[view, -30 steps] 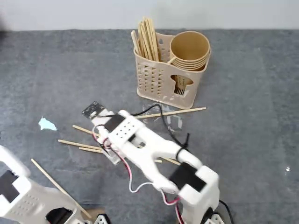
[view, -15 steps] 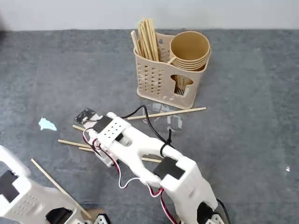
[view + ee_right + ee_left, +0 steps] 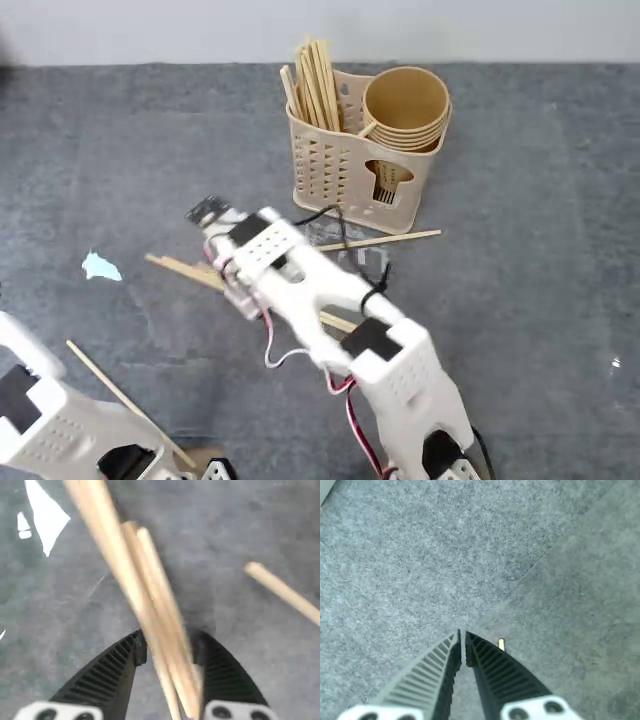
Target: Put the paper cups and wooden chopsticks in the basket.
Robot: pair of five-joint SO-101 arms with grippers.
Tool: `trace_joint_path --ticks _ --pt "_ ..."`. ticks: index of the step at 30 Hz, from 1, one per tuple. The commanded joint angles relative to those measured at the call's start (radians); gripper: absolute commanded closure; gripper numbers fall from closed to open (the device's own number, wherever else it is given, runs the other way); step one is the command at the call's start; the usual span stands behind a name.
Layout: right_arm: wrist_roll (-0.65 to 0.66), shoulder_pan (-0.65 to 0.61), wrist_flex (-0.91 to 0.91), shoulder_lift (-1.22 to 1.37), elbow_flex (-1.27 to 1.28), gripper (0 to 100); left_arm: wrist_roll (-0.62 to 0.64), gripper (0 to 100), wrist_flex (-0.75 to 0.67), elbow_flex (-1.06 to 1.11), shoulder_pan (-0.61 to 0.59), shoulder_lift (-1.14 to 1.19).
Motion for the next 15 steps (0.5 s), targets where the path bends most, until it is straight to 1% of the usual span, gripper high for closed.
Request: trace_joint_path --ticks 1,7,11,15 --pt "0.017 0.021 -0.007 0.039 0.000 87.6 -0.008 99 -0.020 -0.004 0.002 -0.054" --pt "0.017 0.041 -0.005 0.039 0.000 88.4 -0.008 99 -0.017 -0.005 0.002 -0.055" --pt "0.018 0.042 -0.015 0.035 0.000 99.0 -0.008 99 -0.017 -0.005 0.002 -0.055" --pt "0.057 0.042 -0.015 0.035 0.000 97.9 -0.008 99 -0.015 -0.005 0.002 -0.055"
